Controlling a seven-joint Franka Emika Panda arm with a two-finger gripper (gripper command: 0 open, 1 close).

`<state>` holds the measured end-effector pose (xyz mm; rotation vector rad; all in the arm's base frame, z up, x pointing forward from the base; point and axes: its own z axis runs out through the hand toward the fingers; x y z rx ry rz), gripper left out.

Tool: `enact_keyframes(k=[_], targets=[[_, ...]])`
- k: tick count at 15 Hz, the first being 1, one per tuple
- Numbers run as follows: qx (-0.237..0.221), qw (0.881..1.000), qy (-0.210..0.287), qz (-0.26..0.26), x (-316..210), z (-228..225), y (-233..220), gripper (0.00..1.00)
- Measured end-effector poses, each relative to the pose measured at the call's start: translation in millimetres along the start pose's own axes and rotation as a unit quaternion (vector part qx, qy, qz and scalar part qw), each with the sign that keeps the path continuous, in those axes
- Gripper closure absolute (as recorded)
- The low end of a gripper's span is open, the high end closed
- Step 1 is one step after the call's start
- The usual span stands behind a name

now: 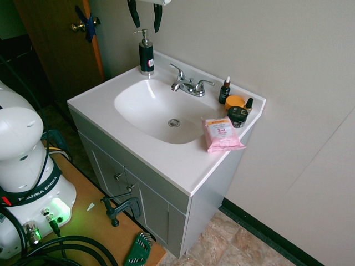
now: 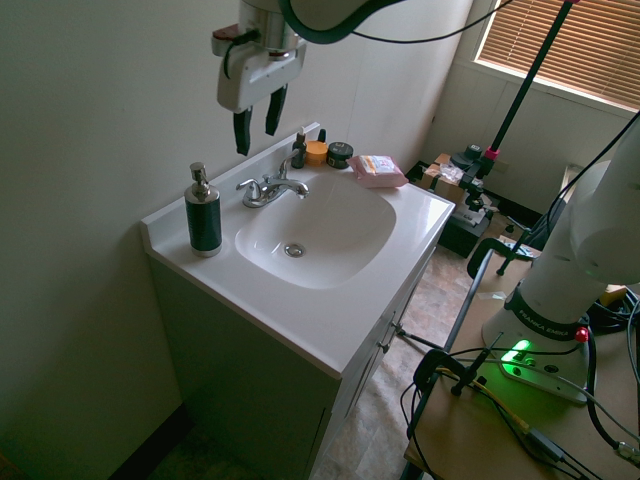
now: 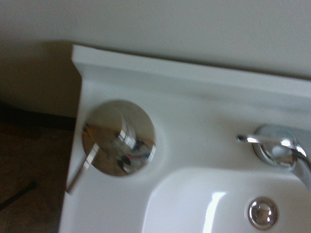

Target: Push the sanitizer

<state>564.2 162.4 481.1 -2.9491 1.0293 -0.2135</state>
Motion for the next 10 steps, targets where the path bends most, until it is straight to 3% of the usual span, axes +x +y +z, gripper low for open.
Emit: enact_keyframes(k=[5, 10], targets=[[-0.018, 1.0, 0.001, -0.02, 2, -6, -65, 1.0], [-0.024, 0.999, 0.0, -0.023, 2, -5, -78, 1.0]])
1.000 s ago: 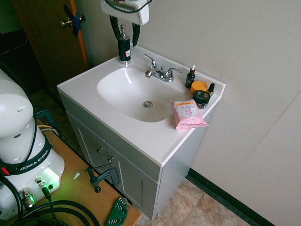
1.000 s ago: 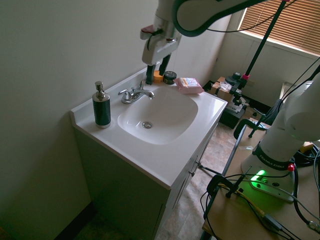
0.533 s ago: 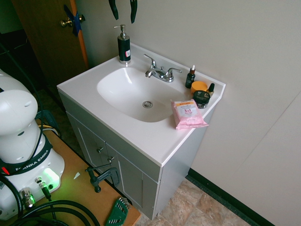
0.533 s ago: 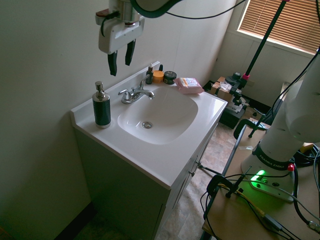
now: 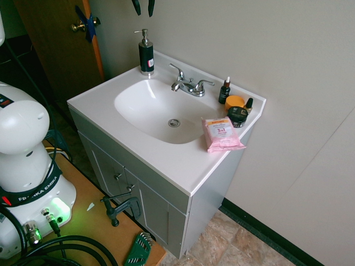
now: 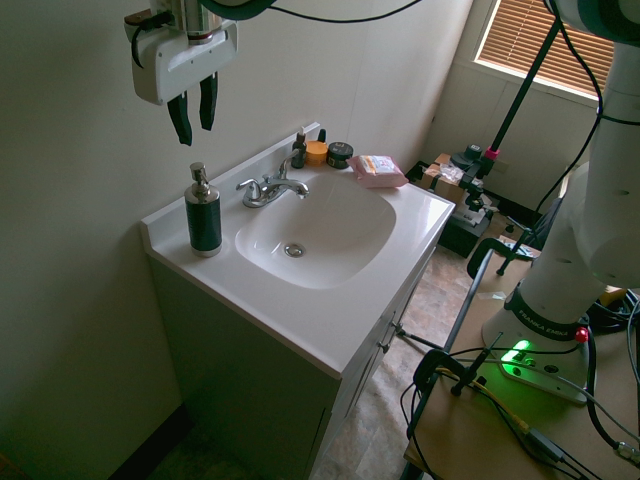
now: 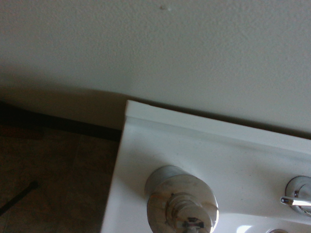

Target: Push the sanitizer

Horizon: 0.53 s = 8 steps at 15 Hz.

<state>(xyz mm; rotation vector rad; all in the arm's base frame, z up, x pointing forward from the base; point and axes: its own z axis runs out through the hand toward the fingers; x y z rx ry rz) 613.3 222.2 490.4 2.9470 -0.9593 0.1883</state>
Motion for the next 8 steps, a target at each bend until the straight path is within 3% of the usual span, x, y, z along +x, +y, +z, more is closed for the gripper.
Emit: enact_keyframes(k=[8], targets=[[-0.024, 1.0, -0.014, -0.004, -17, 38, -8, 1.0]])
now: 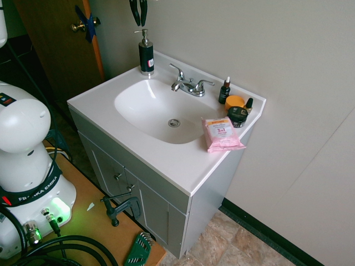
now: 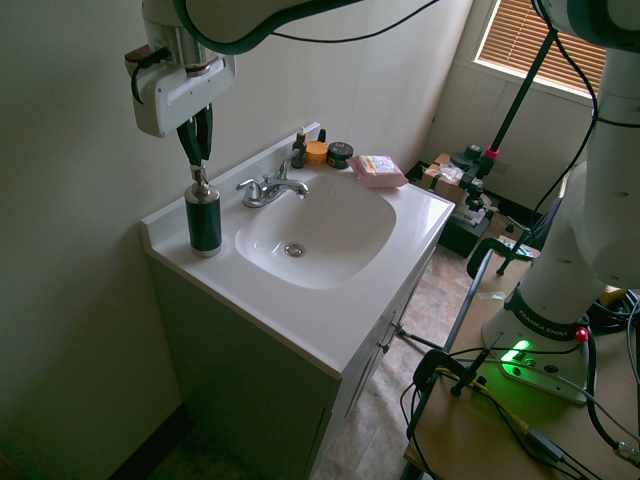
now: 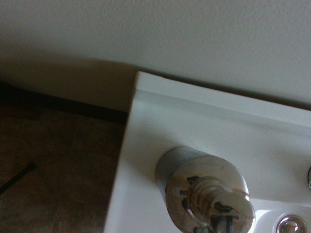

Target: Push the sanitizer

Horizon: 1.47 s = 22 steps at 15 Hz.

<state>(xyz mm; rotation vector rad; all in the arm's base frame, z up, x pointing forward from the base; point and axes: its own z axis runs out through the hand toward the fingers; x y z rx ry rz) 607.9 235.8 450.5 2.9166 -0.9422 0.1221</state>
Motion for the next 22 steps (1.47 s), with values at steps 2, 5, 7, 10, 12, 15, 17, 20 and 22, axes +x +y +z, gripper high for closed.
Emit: enact_keyframes(k=[2, 5, 7, 10, 12, 15, 17, 20, 22], targets=[[-0.002, 1.0, 0.002, 0.004, 3, 2, 2, 1.0], [-0.006, 1.0, 0.001, 0.007, 7, 8, 4, 1.0], [-0.007, 1.0, 0.003, 0.006, 7, 12, 4, 1.0], [-0.008, 1.0, 0.006, 0.004, 7, 13, 4, 1.0], [-0.01, 1.0, 0.007, 0.001, 4, 18, 3, 1.0], [-0.013, 1.0, 0.008, -0.002, 1, 28, 3, 1.0], [-0.012, 1.0, 0.011, -0.001, 0, 28, 2, 1.0], [0.013, 1.0, 0.015, 0.01, 5, 7, 7, 0.0], [0.041, 0.999, 0.007, 0.027, 21, -22, 34, 0.0]])
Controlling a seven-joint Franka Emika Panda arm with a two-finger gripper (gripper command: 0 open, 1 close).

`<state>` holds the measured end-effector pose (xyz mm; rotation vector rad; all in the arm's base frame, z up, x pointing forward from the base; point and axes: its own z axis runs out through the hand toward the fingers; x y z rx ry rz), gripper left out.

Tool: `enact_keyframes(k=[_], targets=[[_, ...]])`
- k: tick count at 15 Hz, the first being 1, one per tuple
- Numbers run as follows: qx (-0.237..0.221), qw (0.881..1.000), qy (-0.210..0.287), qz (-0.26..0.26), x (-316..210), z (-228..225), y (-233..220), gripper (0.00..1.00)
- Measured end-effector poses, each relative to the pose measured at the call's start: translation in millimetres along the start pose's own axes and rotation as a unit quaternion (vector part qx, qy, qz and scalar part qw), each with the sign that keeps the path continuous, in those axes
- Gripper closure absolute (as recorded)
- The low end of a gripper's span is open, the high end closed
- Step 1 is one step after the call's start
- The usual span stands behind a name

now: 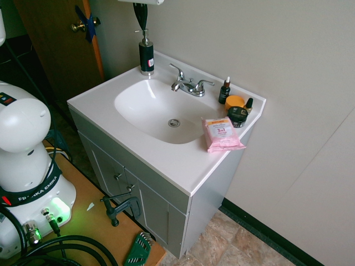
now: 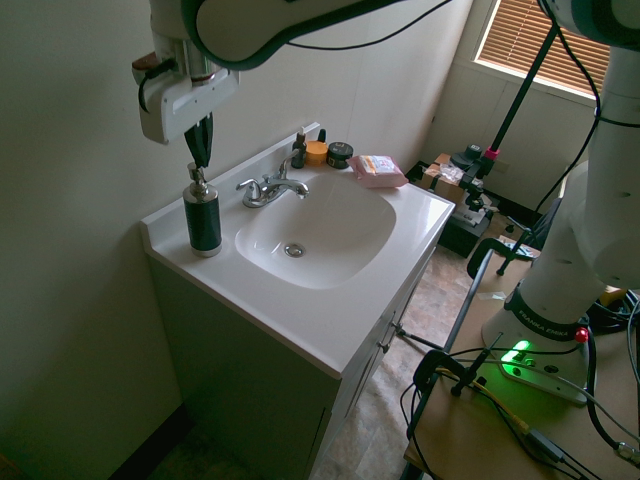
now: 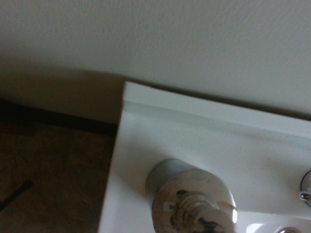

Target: Push the sanitizer

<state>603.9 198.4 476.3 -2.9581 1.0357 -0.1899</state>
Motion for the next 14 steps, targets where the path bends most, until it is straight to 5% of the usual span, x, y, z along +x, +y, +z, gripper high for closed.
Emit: enact_keyframes(k=[3, 14], targets=[[0.008, 0.999, -0.008, 0.033, 28, -21, 75, 0.0], [-0.008, 0.995, -0.048, 0.082, -27, 55, 238, 0.0]])
